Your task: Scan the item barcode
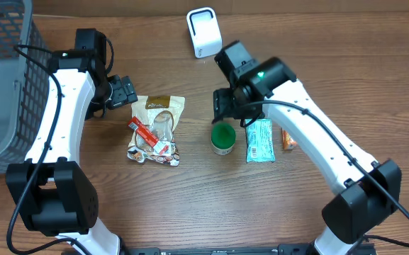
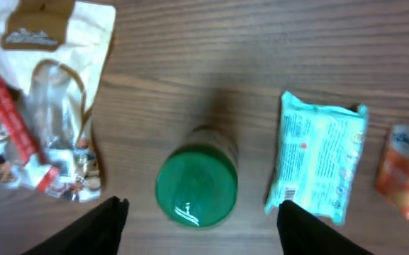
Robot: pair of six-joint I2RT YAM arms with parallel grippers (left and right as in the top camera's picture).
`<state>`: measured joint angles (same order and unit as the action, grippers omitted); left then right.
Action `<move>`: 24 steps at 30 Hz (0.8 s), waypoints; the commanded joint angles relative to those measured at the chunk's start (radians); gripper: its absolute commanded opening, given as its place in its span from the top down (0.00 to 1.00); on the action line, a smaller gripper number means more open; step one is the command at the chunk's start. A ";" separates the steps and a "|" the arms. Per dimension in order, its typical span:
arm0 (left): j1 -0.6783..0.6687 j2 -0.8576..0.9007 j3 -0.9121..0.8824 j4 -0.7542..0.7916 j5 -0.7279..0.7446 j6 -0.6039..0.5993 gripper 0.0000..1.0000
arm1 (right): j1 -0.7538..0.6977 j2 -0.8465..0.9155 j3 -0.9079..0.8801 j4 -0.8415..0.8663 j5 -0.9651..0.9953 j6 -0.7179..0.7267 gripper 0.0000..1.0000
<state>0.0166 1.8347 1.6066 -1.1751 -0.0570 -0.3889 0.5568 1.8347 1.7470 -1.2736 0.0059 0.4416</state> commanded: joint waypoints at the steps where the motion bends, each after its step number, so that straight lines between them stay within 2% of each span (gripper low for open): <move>1: 0.000 -0.006 0.017 0.002 -0.005 0.015 0.00 | -0.009 -0.005 0.164 -0.055 -0.008 0.006 0.30; 5: 0.000 -0.006 0.017 0.002 -0.005 0.015 0.00 | -0.015 -0.005 0.270 -0.143 -0.010 0.008 0.28; 8: 0.000 -0.006 0.017 0.002 -0.005 0.015 0.00 | -0.015 0.003 0.266 -0.187 -0.009 0.054 0.21; 10: 0.000 -0.006 0.017 0.002 -0.005 0.015 0.00 | -0.015 0.018 0.255 -0.208 -0.009 0.056 0.13; 11: 0.000 -0.006 0.017 0.002 -0.005 0.015 0.00 | -0.015 0.026 0.244 -0.210 -0.009 0.056 0.07; 14: 0.000 -0.006 0.016 0.002 -0.005 0.015 0.00 | -0.015 0.040 0.185 -0.165 -0.009 0.060 0.00; 20: 0.000 -0.006 0.017 0.002 -0.005 0.015 0.00 | -0.014 0.042 0.001 -0.063 -0.008 0.187 0.00; 24: 0.000 -0.006 0.016 0.002 -0.005 0.015 0.00 | 0.002 0.042 -0.125 0.029 -0.009 0.199 0.00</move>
<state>0.0166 1.8347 1.6066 -1.1744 -0.0574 -0.3889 0.5472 1.8771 1.6775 -1.2755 -0.0006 0.5976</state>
